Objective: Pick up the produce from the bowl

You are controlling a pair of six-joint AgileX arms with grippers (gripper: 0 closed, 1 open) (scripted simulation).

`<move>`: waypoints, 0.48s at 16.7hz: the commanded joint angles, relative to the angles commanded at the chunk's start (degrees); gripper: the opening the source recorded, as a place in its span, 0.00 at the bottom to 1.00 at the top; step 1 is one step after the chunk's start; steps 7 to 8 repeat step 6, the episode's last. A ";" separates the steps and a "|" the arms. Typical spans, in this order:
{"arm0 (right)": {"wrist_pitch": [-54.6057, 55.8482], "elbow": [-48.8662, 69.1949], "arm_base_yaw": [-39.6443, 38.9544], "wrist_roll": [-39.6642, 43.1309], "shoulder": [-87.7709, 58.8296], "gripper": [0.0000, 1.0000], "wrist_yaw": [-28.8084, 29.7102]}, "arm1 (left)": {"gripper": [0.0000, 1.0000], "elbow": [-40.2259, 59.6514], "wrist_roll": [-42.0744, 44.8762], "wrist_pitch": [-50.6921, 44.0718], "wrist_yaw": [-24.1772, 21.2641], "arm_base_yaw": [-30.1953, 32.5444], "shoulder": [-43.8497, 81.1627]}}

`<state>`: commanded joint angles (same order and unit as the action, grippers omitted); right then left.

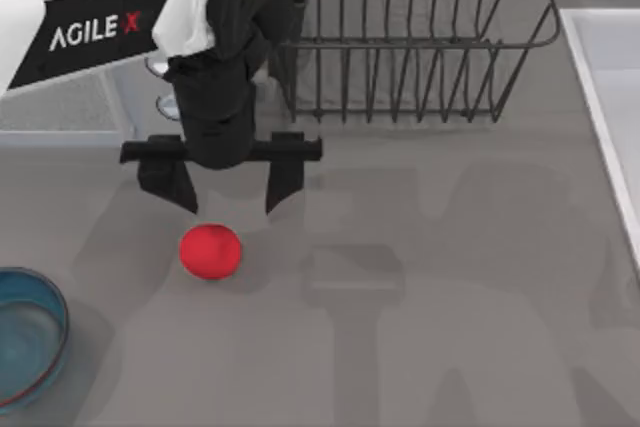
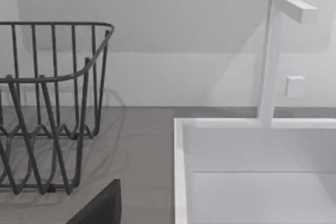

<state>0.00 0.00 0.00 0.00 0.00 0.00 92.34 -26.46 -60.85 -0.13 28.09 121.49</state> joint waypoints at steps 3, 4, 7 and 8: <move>0.00 0.00 0.00 0.00 0.00 1.00 0.00 | 1.00 0.00 0.00 0.00 0.00 0.00 0.00; 0.00 0.00 0.00 0.00 0.00 1.00 0.00 | 1.00 0.00 0.00 0.00 0.00 0.00 0.00; 0.00 0.00 0.00 0.00 0.00 1.00 0.00 | 1.00 0.00 0.00 0.00 0.00 0.00 0.00; 0.00 0.00 0.00 0.00 0.00 1.00 0.00 | 1.00 0.00 0.00 0.00 0.00 0.00 0.00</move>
